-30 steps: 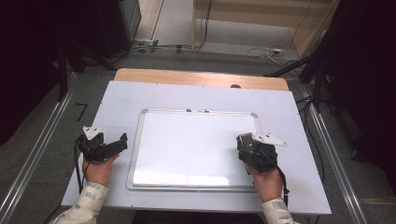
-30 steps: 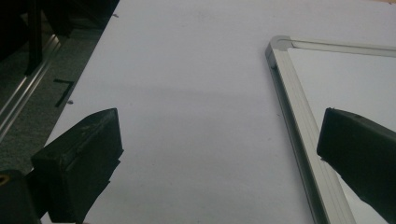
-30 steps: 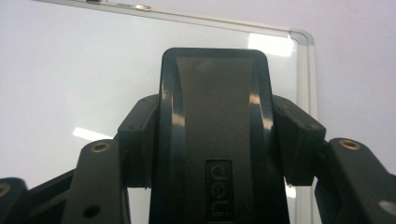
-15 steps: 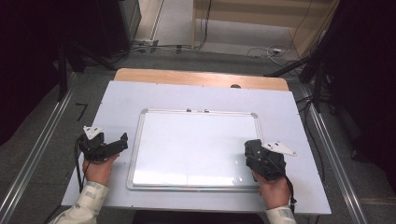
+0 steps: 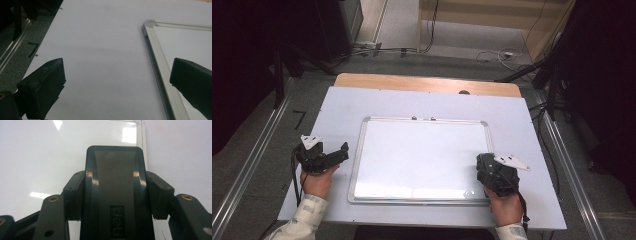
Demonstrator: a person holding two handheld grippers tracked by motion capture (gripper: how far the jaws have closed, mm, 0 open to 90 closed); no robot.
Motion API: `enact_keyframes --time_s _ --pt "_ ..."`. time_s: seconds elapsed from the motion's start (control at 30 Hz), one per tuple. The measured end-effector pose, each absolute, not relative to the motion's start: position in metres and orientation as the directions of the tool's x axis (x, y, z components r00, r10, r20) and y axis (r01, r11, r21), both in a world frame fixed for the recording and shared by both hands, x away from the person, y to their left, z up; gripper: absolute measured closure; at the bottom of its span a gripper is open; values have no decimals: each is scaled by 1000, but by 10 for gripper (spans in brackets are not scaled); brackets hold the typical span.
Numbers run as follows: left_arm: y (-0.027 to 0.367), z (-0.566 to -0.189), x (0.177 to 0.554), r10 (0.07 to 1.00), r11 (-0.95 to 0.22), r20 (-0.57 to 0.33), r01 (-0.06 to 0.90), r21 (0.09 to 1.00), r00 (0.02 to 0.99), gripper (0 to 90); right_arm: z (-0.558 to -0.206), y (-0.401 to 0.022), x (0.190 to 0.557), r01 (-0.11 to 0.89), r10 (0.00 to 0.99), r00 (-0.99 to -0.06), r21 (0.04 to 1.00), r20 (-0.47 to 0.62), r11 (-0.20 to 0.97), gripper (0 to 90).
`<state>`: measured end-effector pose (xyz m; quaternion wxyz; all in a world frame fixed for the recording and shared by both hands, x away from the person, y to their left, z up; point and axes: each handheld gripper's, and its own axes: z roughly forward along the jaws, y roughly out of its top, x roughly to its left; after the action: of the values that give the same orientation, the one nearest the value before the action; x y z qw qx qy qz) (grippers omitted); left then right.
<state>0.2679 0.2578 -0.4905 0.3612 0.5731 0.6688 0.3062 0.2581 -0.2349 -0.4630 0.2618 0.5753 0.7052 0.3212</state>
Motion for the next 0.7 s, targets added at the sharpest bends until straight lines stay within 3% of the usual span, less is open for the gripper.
enact_keyframes --time_s 0.7 --pt "258 -490 268 988 155 -133 546 823 -80 5 -472 -221 263 666 984 -177 733 -22 136 386"
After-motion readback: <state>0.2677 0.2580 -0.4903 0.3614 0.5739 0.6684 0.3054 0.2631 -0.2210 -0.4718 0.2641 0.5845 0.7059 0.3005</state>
